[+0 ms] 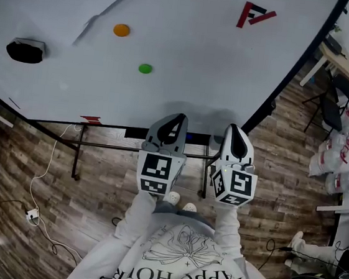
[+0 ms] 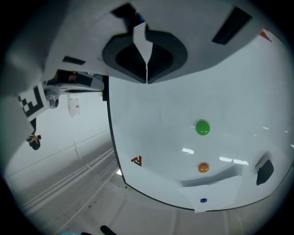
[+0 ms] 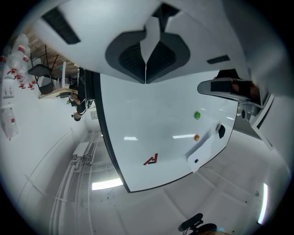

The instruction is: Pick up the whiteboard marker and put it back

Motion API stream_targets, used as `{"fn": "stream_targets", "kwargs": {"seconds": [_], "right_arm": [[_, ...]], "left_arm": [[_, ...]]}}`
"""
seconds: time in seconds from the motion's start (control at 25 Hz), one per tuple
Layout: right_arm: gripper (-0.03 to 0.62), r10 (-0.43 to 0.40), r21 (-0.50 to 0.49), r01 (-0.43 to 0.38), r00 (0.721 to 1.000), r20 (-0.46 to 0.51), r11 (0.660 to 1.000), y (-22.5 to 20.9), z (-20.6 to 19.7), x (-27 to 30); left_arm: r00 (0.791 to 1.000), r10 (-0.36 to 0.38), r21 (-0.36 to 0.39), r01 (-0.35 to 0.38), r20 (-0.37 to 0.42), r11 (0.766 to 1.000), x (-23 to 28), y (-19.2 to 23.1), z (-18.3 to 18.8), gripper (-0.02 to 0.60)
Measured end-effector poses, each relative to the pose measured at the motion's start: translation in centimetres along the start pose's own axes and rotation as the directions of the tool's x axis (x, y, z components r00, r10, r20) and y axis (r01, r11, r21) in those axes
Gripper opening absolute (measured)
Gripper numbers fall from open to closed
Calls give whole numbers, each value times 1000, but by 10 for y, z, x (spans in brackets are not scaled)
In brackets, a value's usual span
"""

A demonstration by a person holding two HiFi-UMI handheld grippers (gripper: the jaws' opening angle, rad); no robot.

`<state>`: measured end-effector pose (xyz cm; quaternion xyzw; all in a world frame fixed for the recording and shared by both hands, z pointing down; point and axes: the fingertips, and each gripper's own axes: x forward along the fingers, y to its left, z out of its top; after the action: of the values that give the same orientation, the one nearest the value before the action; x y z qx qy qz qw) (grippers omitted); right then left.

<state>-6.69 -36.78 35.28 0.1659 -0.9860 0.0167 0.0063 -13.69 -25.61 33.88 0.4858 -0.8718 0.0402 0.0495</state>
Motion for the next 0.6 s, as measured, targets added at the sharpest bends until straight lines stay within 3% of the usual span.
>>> {"fn": "stream_targets", "kwargs": {"seconds": [0.6], "right_arm": [[6,-4,-2,4,1000,-8,1000,1,-4,2]], "left_arm": [[1000,-12,14,12,-4,1000,2,-2,-2,11]]}}
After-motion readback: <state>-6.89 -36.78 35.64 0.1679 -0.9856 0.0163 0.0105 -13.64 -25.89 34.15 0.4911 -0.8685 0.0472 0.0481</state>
